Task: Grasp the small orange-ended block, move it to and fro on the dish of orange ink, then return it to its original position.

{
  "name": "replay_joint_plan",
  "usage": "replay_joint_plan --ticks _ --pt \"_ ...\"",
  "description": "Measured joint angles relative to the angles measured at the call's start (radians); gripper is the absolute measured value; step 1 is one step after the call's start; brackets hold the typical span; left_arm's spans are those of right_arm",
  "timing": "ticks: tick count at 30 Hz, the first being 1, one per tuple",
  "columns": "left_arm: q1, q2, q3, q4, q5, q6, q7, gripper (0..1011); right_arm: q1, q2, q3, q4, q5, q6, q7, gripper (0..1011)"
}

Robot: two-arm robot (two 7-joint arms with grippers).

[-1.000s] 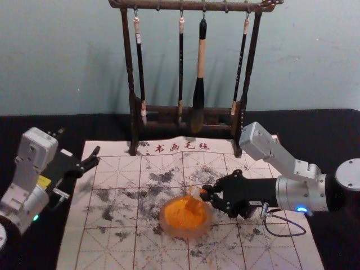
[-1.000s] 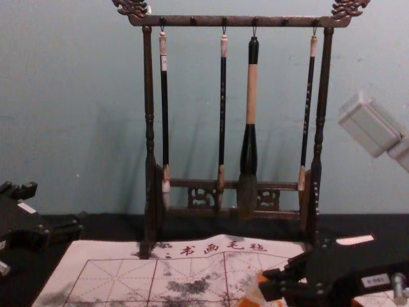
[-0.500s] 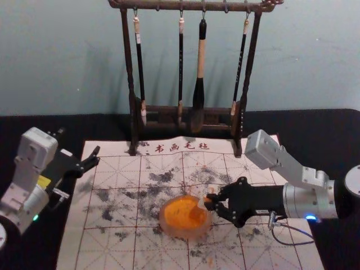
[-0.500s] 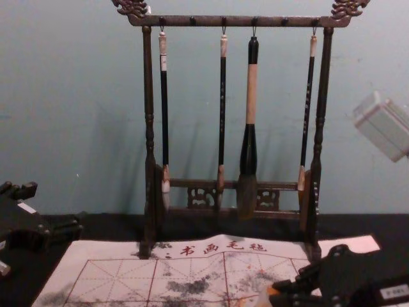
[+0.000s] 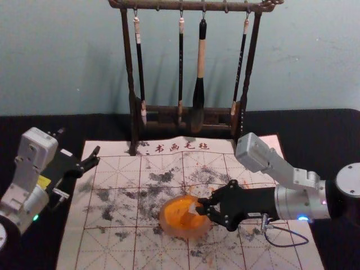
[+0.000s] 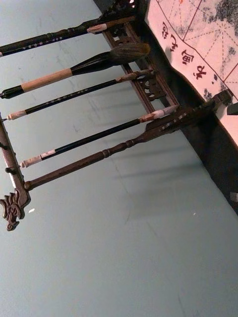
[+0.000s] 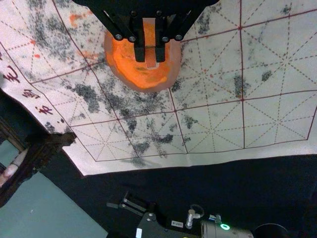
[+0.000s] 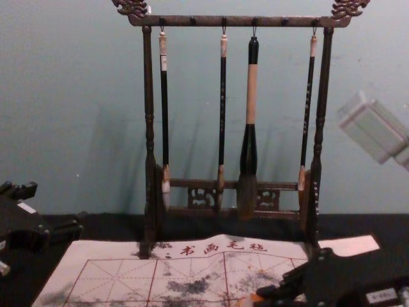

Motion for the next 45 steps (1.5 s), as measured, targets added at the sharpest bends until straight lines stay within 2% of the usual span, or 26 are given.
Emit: replay_joint_plan --ticks 11,24,30,45 --pt "0.0 0.0 0.0 0.0 0.0 0.0 0.0 1001 0.037 -0.05 -0.017 0.052 -0.015 0.0 -0.011 95" --pt "0.0 0.0 0.0 0.0 0.0 0.0 0.0 1001 0.054 -0.073 -0.008 0.09 -0.025 0.013 -0.04 95" --pt "0.0 0.0 0.0 0.0 0.0 0.0 0.0 1001 0.049 -0.059 0.002 0.078 -0.026 0.02 -0.045 95" --pt "0.0 0.0 0.0 0.0 0.0 0.0 0.0 1001 -0.002 0.021 0.022 -0.026 -0.02 0.033 -0.034 95"
